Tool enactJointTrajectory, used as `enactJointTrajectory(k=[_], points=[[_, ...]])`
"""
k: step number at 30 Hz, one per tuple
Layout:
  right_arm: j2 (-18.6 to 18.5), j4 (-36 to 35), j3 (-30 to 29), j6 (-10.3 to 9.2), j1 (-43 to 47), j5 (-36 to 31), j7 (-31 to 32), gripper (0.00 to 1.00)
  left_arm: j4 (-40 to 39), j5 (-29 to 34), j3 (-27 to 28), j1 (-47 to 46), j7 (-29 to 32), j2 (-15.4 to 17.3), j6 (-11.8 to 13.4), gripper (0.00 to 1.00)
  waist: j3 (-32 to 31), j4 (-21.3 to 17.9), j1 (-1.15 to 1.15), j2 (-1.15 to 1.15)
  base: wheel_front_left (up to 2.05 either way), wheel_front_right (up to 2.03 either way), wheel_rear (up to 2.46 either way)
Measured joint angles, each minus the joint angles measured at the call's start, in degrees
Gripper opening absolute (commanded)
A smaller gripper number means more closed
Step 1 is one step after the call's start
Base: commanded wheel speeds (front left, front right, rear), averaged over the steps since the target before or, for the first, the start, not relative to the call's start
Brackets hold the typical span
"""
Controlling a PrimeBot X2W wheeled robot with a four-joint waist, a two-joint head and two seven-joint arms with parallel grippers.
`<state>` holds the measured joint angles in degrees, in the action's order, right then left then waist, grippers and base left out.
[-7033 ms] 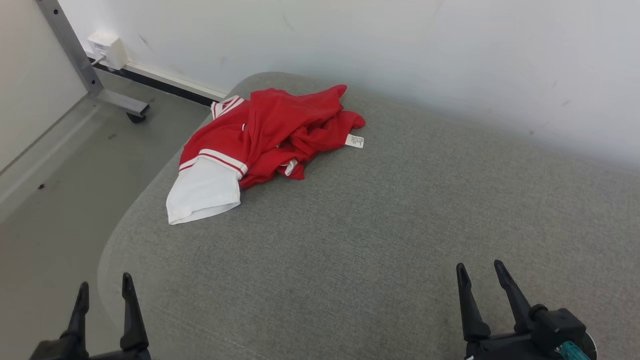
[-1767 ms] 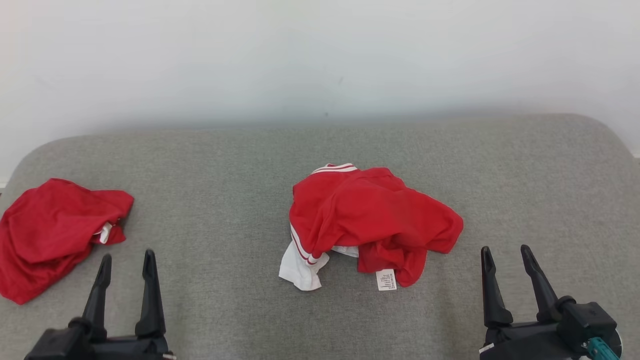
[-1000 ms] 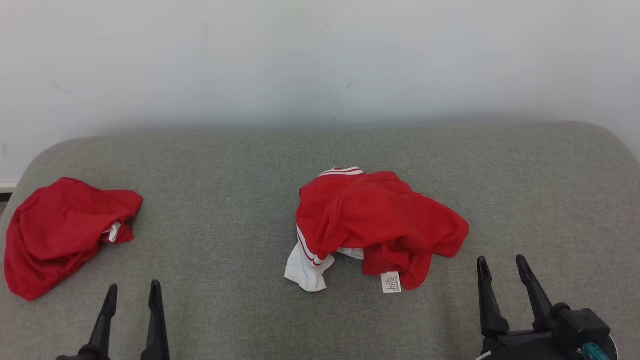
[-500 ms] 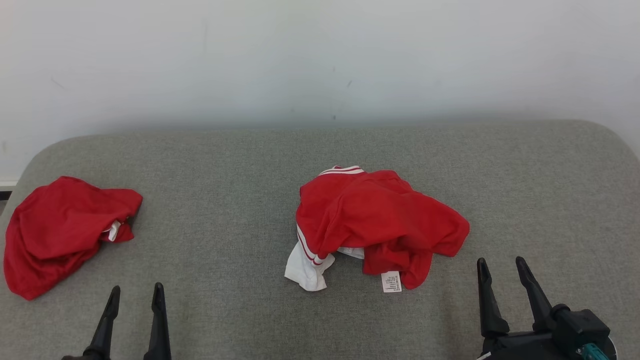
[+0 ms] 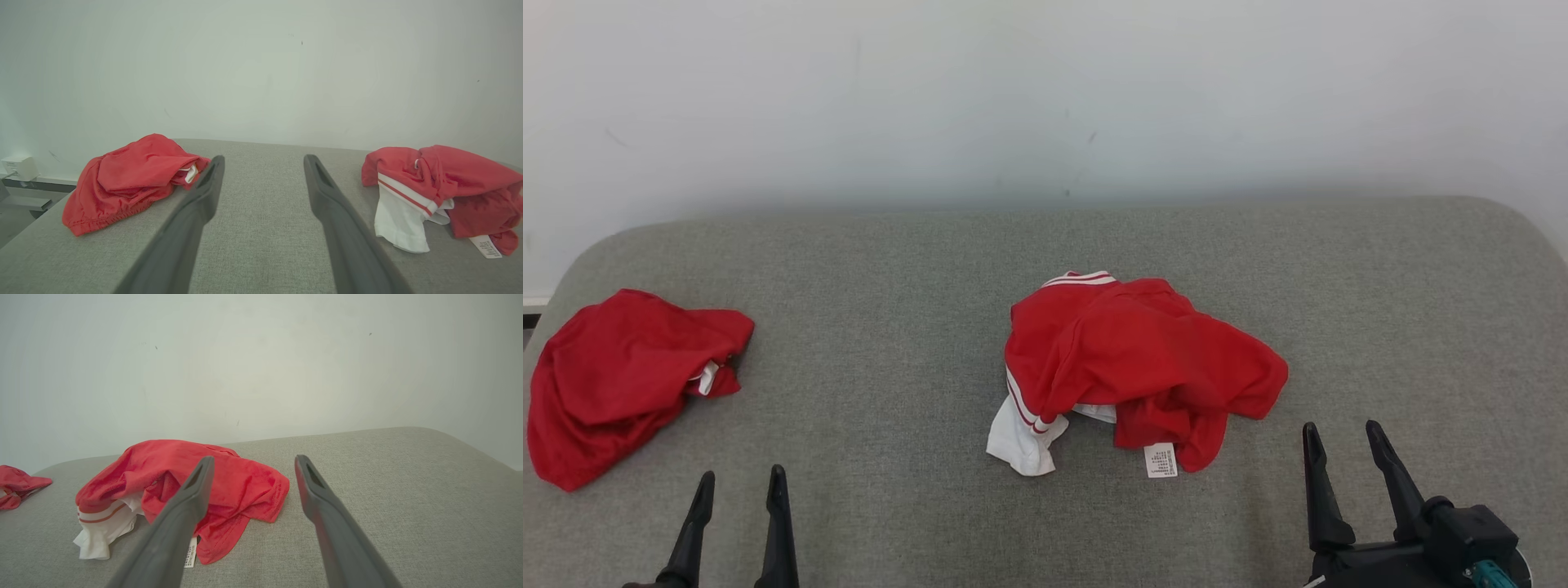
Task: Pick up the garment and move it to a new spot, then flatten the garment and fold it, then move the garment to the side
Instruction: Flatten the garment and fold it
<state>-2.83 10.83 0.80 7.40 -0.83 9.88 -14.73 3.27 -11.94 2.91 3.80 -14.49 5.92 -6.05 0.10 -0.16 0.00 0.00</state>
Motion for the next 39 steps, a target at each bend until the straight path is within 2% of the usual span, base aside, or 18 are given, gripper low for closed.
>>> enactJointTrajectory(k=[10,21,32,39], points=[[0.0,-0.1,0.6,0.00,-0.2,-0.1,0.2,1.00,0.9,-0.3,-0.5,-0.1,0.7,0.5,0.5,1.00,0.5,-1.0,0.00,0.00,0.00,0.00,0.00],[0.0,0.2,1.2,0.00,-1.5,-0.2,0.6,1.00,3.3,-0.1,-3.7,-6.5,3.2,1.7,0.0,1.00,2.2,-5.7,0.00,0.00,0.00,0.00,0.00],[0.0,0.7,0.7,0.00,-3.4,0.1,0.2,1.00,13.2,-1.0,-8.6,-16.5,5.3,3.6,-1.0,1.00,7.0,-10.1,0.01,0.00,0.00,0.00,0.00],[0.0,1.6,0.9,0.00,-4.3,0.7,0.0,1.00,18.5,-1.4,-12.1,-19.1,6.5,4.5,-1.1,1.00,9.4,-12.1,0.01,0.01,0.00,0.00,0.00]])
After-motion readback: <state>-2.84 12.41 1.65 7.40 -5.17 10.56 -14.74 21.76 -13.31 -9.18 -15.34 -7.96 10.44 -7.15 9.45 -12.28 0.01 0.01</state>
